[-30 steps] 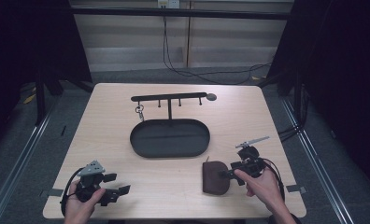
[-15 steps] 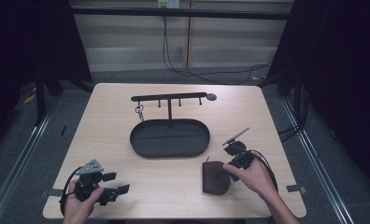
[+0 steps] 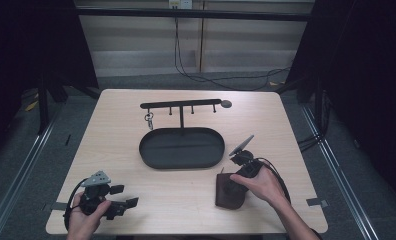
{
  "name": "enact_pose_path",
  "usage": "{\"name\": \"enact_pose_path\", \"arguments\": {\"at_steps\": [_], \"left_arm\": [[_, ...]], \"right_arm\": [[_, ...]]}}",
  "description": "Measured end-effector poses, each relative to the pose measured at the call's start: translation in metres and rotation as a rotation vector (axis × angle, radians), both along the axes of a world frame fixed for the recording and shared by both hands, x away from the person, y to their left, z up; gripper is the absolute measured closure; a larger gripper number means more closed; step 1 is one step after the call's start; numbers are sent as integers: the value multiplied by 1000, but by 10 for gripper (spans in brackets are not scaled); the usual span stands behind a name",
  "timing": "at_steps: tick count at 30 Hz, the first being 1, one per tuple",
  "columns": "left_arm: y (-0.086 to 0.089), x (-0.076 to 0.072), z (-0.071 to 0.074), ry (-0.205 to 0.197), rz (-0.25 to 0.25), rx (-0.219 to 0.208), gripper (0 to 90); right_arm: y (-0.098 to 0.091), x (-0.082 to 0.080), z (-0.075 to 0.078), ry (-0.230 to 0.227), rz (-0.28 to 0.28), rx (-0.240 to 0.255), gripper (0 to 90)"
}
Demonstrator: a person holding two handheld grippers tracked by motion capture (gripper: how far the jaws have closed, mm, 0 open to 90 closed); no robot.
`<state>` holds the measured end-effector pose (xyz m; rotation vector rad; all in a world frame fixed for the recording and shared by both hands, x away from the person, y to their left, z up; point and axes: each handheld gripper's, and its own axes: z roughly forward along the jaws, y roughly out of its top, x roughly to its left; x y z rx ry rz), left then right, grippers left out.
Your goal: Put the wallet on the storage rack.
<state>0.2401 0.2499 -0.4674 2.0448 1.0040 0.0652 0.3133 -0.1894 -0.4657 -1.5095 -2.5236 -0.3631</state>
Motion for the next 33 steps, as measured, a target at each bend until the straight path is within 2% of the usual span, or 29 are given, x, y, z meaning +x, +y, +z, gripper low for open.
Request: {"name": "enact_pose_path", "arguments": {"at_steps": [3,8,12,22,28,31,32,33], "left_arm": [[0,0,0,-4,-4,1,221],[0,0,0,-4,-7,-1,221],[0,0,0,-2,-8,0,221],[-1,-1,2,-14,-14,-2,221],[1,-1,2,-14,-13,-4,221],[1,-1,2,-13,-12,-9,221],[1,-1,2,-13,-10,-6,221],[1,-1,2,-11,-13,-1,221]], "right_arm": [[2,4,-2,24,7,-8,140],[1,11,-6,71,9,31,136],[1,12,-5,80,19,49,192],[5,12,0,74,13,12,245],[-2,14,3,72,-16,28,345],[-2,14,5,57,-19,20,392],[-2,14,6,54,-17,24,480],[-3,15,10,40,-26,39,506]]}}
